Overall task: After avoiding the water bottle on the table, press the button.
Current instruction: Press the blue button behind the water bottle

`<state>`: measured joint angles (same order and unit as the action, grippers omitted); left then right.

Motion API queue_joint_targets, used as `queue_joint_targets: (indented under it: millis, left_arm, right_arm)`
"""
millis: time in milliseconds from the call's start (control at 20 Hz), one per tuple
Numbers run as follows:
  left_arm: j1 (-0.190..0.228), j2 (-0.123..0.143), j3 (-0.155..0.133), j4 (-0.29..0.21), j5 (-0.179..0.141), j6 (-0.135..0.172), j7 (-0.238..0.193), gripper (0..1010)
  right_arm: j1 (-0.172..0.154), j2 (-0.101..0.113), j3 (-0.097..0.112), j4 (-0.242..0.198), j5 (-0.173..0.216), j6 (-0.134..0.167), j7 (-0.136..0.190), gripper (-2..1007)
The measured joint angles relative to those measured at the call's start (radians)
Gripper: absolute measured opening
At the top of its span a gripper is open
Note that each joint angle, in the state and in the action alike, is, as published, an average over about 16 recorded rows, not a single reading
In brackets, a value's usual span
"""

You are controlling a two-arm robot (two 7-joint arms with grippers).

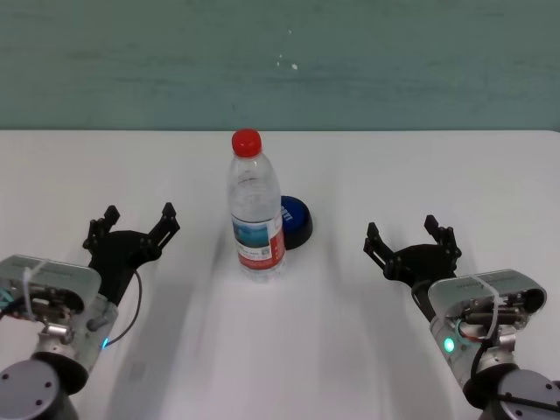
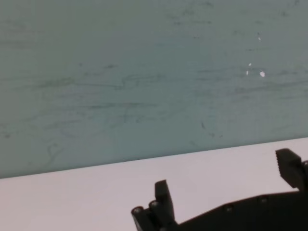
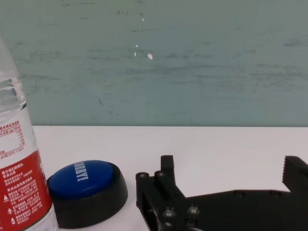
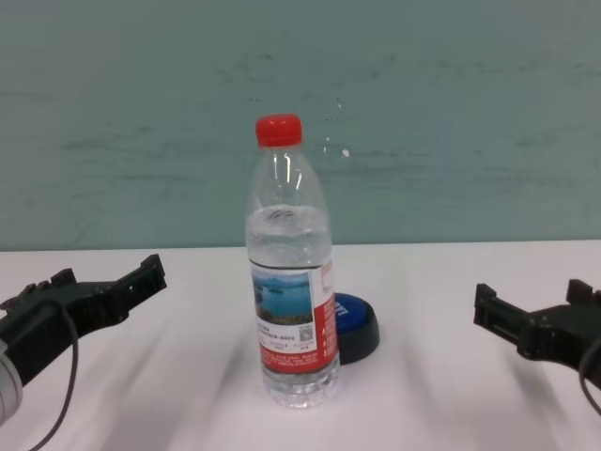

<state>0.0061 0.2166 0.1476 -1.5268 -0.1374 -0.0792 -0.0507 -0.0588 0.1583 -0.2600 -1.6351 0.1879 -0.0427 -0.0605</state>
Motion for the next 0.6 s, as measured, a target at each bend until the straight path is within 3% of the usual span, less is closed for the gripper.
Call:
queue_joint_targets:
  millis: [600]
  left_arm:
    - [0.007, 0.001, -0.004, -0.006, -0.002, -0.001, -0.013, 1010]
  right_arm:
    - [0.0, 0.0, 0.0, 0.0, 0.0, 0.0, 0.0, 1004]
